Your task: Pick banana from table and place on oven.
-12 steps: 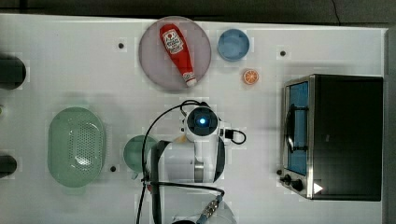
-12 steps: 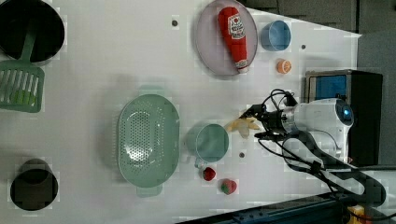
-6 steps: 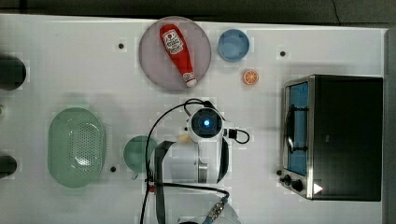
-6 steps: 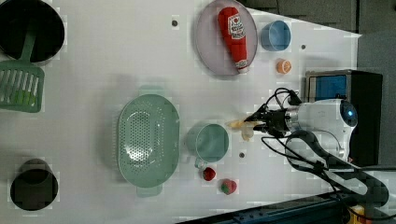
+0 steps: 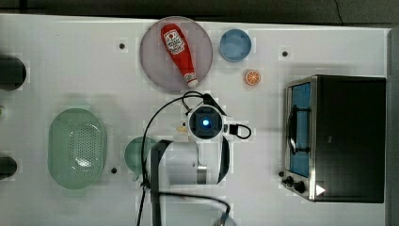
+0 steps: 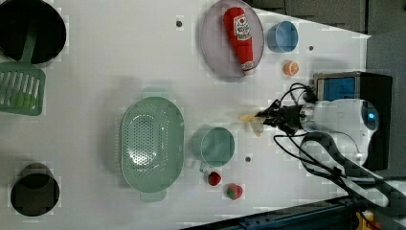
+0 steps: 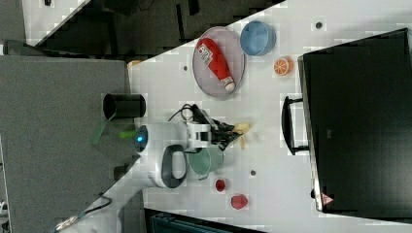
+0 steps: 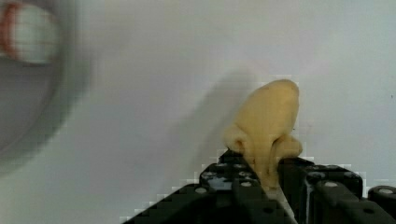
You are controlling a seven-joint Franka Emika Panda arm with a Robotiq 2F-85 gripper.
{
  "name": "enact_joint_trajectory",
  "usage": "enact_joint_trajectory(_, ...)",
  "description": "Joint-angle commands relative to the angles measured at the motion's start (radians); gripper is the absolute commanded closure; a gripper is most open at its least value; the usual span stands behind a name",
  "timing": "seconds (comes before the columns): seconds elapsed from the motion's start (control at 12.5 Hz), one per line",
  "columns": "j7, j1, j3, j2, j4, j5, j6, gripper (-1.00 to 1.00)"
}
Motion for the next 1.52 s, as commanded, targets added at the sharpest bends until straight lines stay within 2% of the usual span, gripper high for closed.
enact_joint_trajectory(0.08,0.029,0.000,0.008,-0.210,0.047,0.008,-0.137,0.59)
enact_joint_trajectory(0.4,0.029,-0.003,-0.001,-0.398,0.201,0.008,-0.572,0.59)
enact_joint_trajectory(0.72,0.026,-0.011,-0.071,-0.441,0.426,0.007,-0.878,0.59)
enact_joint_trajectory(0.96,-0.068,-0.023,-0.180,-0.403,0.517,-0.004,-0.923,0.59)
enact_joint_trajectory(1.2,-0.314,-0.035,-0.327,-0.326,0.555,-0.037,-0.903,0.59)
enact_joint_trajectory(1.52,-0.659,-0.041,-0.523,-0.200,0.561,-0.043,-0.724,0.59)
